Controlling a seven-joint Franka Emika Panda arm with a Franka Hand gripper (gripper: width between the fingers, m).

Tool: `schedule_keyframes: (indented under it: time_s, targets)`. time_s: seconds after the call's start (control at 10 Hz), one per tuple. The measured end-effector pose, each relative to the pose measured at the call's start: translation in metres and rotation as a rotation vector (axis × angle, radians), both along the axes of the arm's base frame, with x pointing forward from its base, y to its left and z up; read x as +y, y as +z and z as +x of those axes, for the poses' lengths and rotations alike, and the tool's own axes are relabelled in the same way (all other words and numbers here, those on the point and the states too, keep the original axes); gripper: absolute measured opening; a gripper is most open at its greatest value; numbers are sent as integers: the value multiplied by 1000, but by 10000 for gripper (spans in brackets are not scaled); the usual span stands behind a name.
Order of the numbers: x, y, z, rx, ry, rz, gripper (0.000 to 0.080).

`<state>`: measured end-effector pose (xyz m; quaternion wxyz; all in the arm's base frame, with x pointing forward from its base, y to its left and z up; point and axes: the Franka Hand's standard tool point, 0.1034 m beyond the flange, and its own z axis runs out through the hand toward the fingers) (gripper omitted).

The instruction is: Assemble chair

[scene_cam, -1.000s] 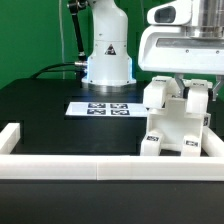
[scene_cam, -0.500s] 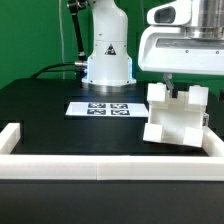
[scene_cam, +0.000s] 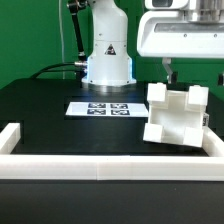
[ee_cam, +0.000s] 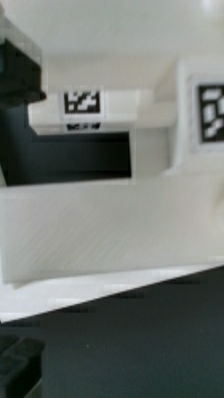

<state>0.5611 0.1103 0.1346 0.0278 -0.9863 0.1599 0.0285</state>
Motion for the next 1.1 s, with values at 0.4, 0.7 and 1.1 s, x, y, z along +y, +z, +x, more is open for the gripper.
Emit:
schedule_keyframes:
  time_s: [0.4, 0.7, 1.1]
  targets:
    - [-18, -4, -16, -15, 4, -2, 649]
    - [-25, -14, -15, -22, 26, -9, 649]
    - [-30, -33, -6, -24, 33, -26, 649]
